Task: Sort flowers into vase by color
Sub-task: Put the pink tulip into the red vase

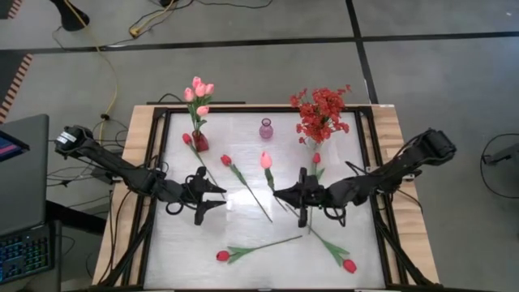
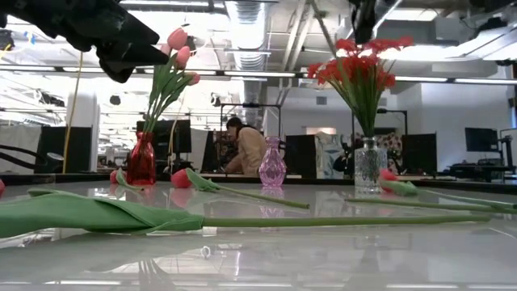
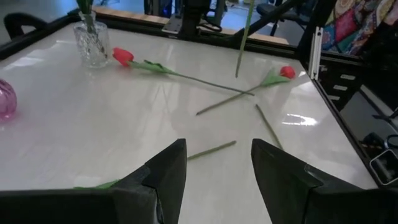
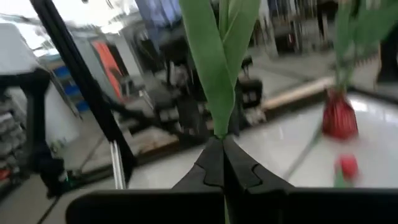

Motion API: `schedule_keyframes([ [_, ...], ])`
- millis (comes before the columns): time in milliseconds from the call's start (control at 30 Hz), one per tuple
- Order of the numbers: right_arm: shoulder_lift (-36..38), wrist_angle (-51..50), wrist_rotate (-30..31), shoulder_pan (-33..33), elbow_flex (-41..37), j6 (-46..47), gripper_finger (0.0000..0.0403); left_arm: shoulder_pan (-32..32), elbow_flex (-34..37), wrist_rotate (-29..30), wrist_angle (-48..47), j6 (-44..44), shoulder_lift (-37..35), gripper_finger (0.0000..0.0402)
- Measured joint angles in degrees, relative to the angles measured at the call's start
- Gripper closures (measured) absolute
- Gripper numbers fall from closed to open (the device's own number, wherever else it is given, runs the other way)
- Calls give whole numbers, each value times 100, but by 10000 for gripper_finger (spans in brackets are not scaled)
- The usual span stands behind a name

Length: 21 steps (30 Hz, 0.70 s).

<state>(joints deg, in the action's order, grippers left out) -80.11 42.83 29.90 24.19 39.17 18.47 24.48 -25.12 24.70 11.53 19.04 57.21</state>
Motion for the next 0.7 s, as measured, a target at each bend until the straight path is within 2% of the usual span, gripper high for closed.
schedule_keyframes([
  [100, -164, 465, -92, -127, 68, -480, 387, 65, 0, 57, 0, -201, 0, 233],
  [300, -740, 747, -896, -639, 766, -1067, 387, 165, 0, 32, -111, -502, 0, 233],
  [467, -1390, 754, -1638, -1143, 1632, -1760, 387, 176, 0, 644, -373, -720, -65, 233],
  [567, -1713, 759, -2180, -1530, 2024, -1891, 387, 174, 0, 698, -264, -1169, -367, 233],
  [700, -2105, 775, -2942, -2108, 2315, -1600, 387, 10, 2, 750, -270, -1790, -1118, 233],
])
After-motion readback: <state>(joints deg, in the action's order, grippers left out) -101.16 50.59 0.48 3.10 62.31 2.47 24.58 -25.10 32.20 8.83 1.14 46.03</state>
